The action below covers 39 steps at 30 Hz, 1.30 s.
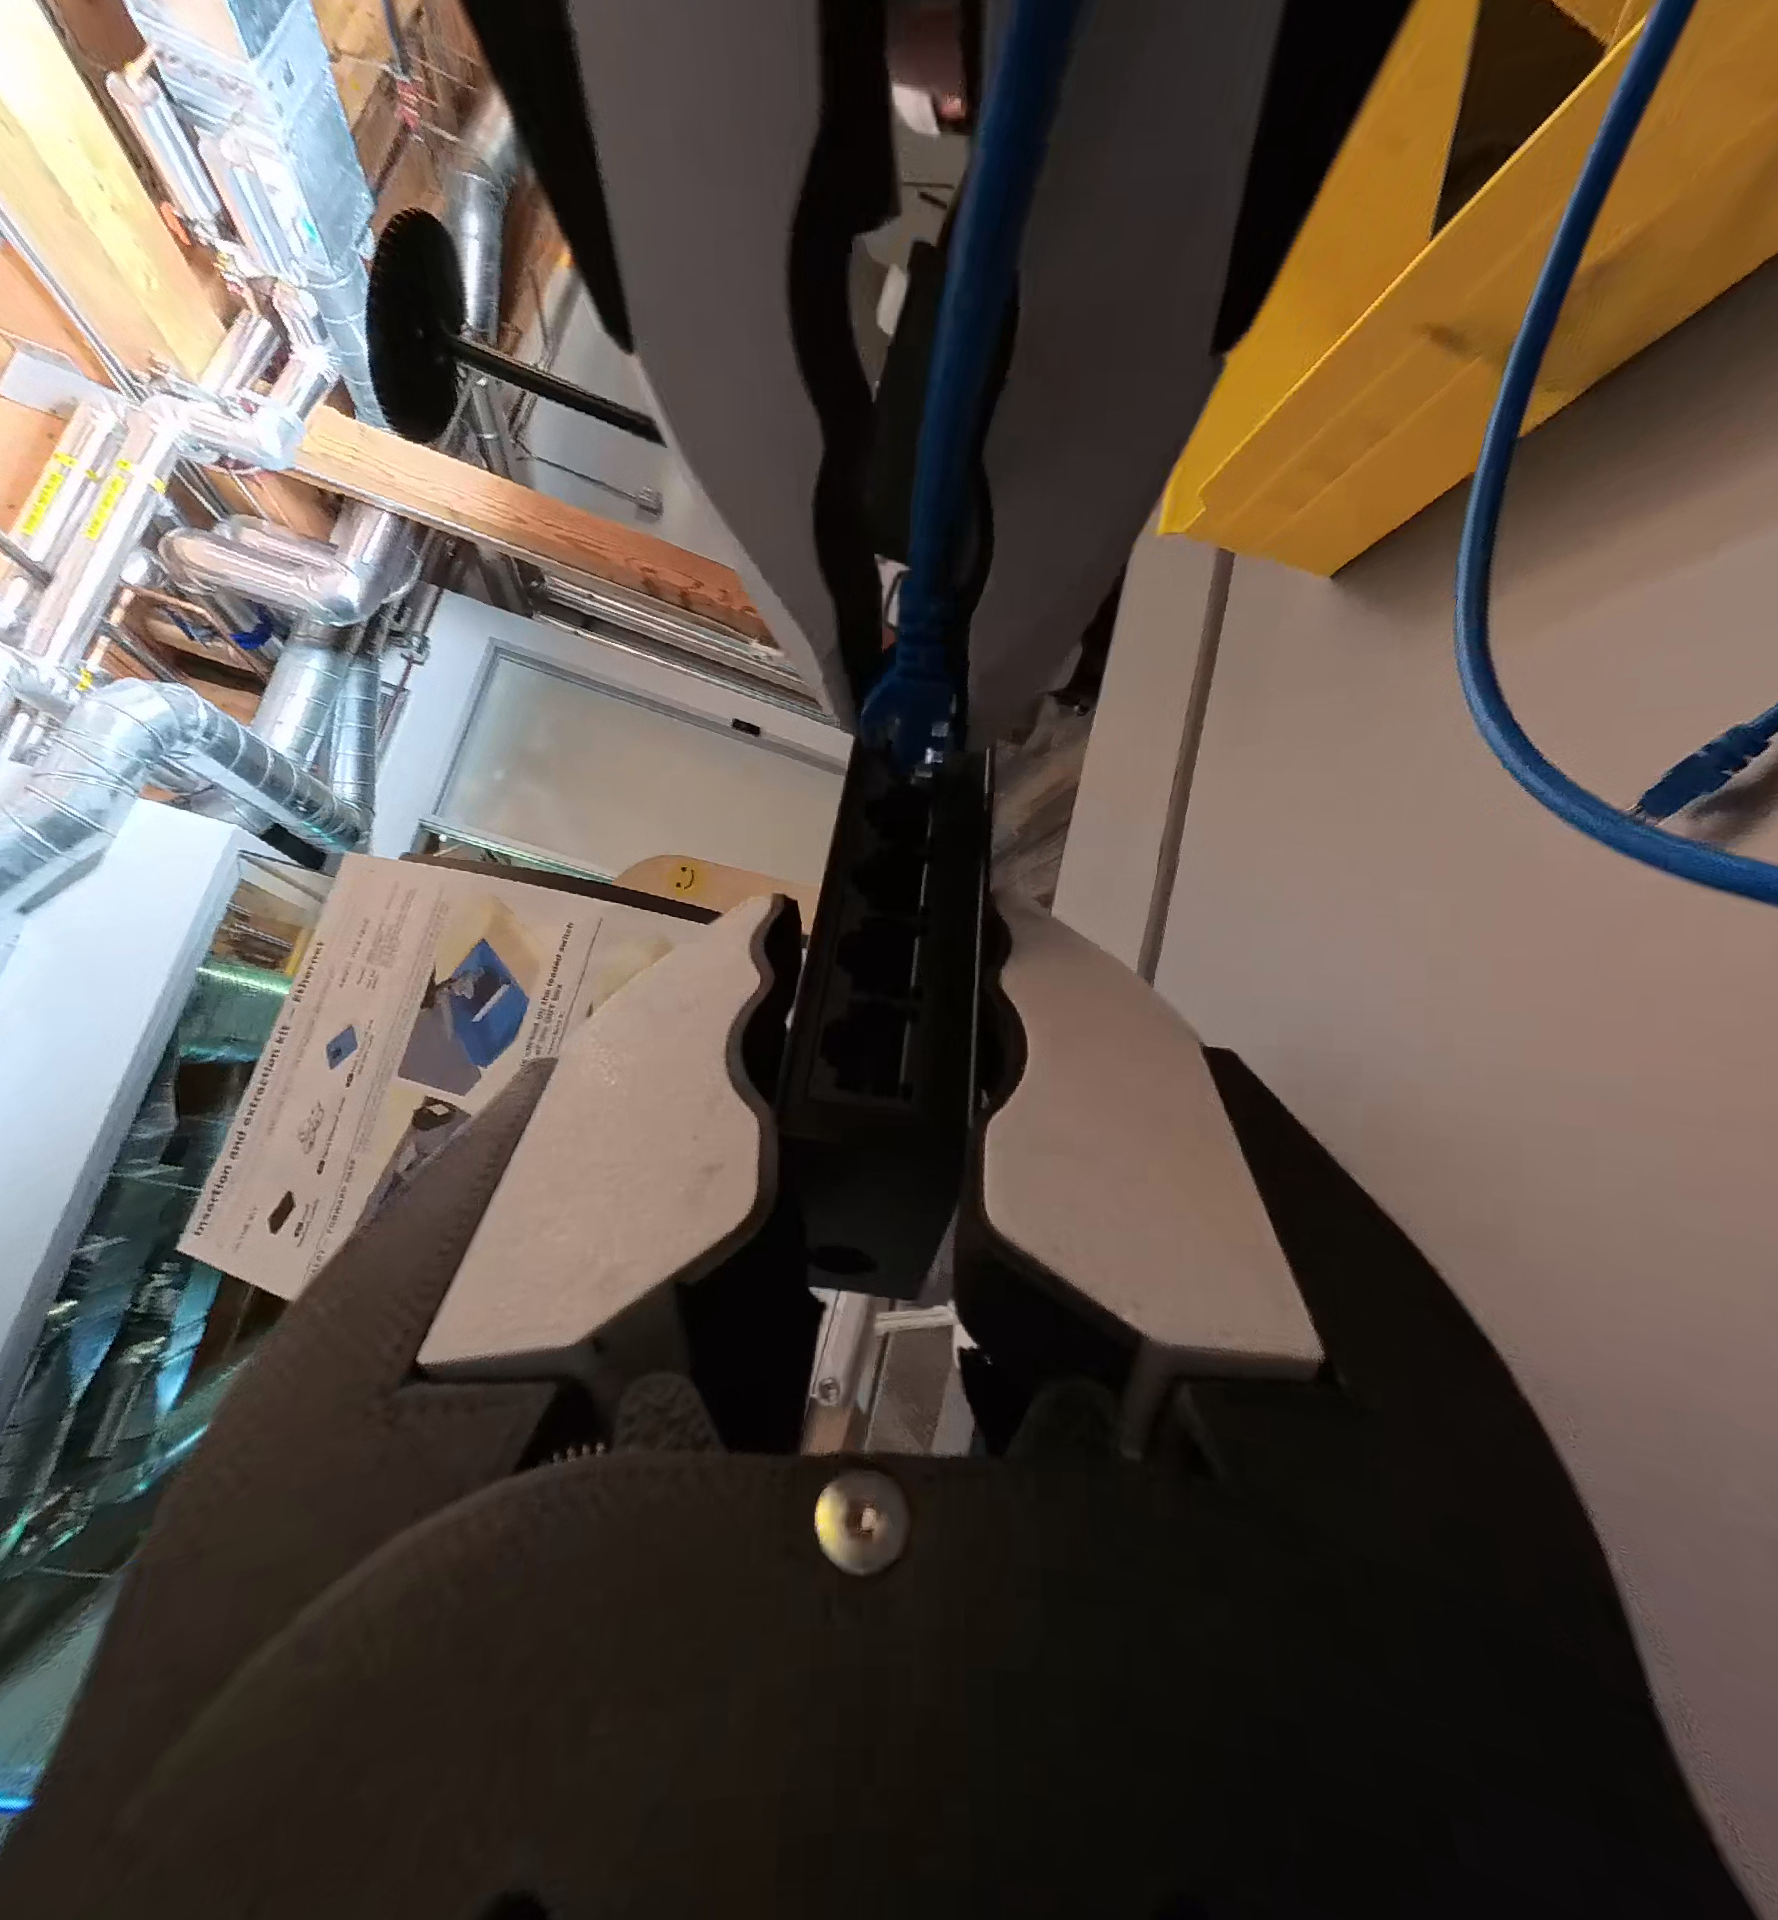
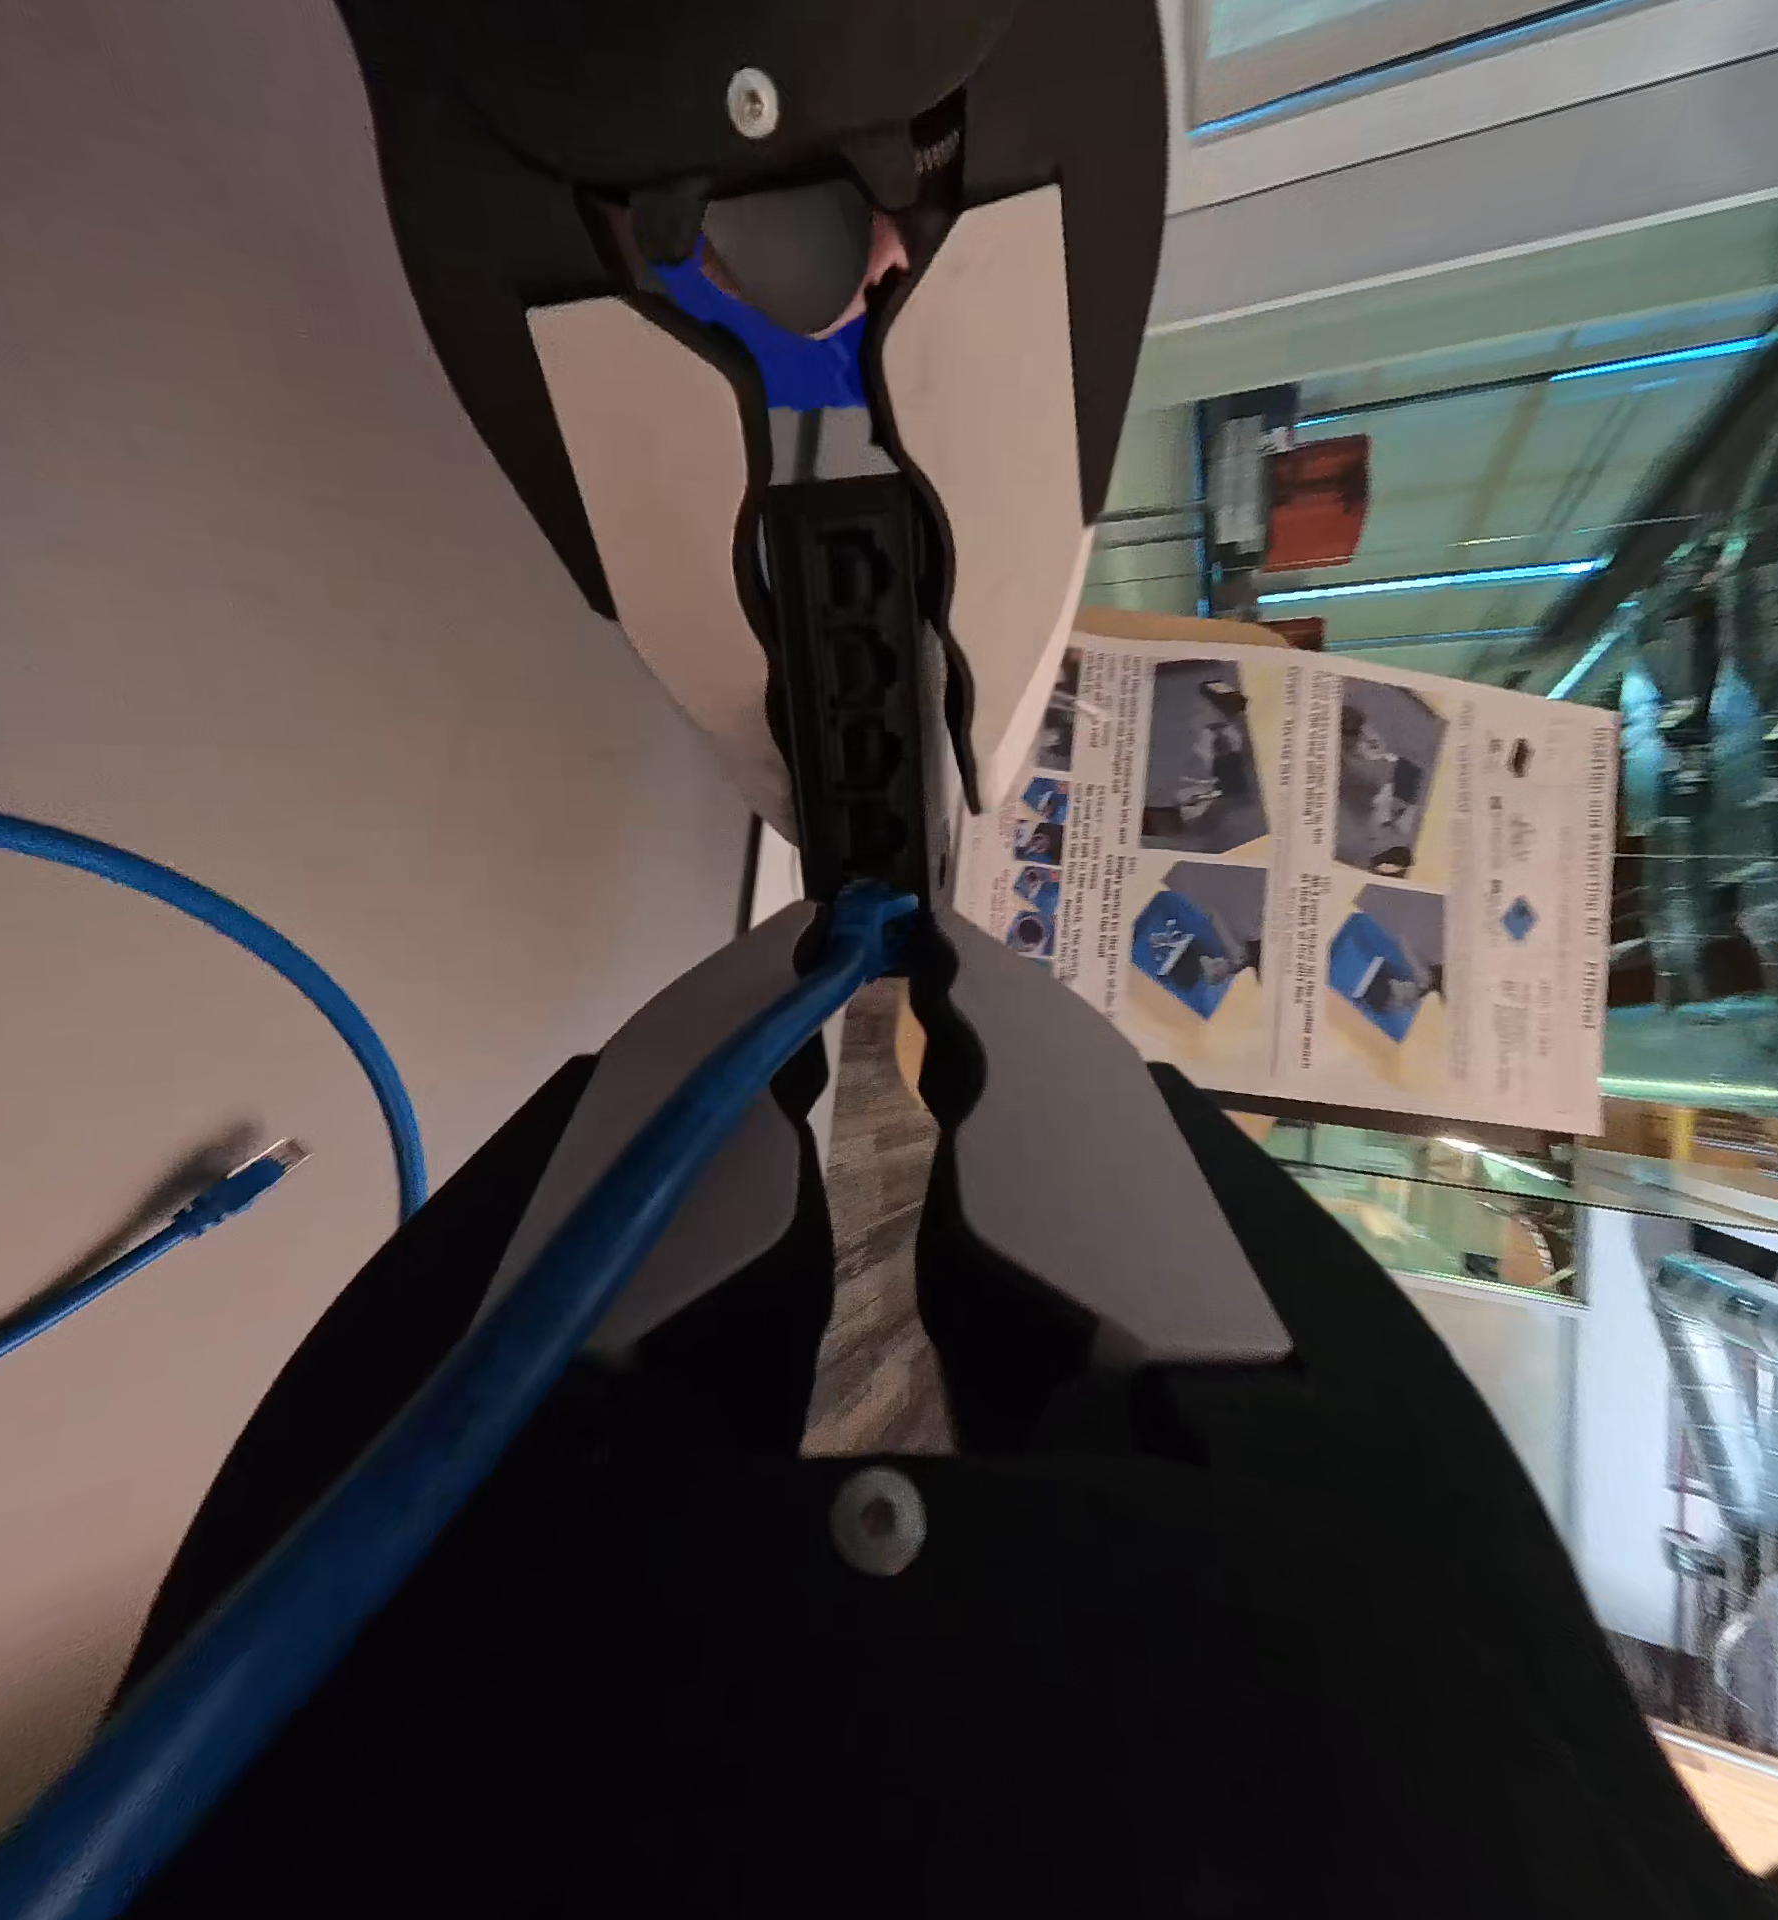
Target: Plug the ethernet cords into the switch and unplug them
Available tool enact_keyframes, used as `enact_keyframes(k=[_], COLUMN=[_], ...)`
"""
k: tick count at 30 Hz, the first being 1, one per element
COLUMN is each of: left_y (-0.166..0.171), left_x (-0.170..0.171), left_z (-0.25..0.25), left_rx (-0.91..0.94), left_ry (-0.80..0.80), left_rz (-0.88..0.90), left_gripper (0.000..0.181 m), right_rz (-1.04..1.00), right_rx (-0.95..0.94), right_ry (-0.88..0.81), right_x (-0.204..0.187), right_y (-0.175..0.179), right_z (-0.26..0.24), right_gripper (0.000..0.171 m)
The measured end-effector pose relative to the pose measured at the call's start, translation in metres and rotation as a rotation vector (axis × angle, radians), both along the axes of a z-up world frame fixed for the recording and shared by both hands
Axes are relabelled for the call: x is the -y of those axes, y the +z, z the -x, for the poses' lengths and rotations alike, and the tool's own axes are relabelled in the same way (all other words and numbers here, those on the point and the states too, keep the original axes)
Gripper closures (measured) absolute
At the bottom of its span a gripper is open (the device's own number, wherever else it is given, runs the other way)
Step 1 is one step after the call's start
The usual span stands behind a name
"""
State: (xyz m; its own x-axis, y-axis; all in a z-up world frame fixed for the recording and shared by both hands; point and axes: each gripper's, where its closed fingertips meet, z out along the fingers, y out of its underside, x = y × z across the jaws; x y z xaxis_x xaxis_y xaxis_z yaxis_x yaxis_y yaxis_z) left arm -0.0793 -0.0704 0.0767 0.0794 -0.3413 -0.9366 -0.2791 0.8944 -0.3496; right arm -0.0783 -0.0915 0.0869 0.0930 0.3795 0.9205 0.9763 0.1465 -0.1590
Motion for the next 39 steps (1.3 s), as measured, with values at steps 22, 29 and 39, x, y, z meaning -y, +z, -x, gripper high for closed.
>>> enact_keyframes(k=[22,29,39], left_y=[-0.012,0.031,0.046], left_x=[-0.072,-0.067,-0.071], left_z=[0.006,0.035,0.05], left_rx=[0.01,0.119,0.144], left_ry=[0.197,0.097,0.149], left_rz=[0.108,0.38,0.365], left_gripper=[0.151,0.151,0.151], right_rz=[0.544,0.352,0.07], right_rx=[-0.009,-0.162,-0.104], right_ry=[0.05,-0.072,-0.615], right_x=[0.033,0.022,0.034], right_y=[-0.049,0.001,0.227], right_z=[0.001,-0.041,-0.189], right_gripper=[0.156,0.157,0.156])
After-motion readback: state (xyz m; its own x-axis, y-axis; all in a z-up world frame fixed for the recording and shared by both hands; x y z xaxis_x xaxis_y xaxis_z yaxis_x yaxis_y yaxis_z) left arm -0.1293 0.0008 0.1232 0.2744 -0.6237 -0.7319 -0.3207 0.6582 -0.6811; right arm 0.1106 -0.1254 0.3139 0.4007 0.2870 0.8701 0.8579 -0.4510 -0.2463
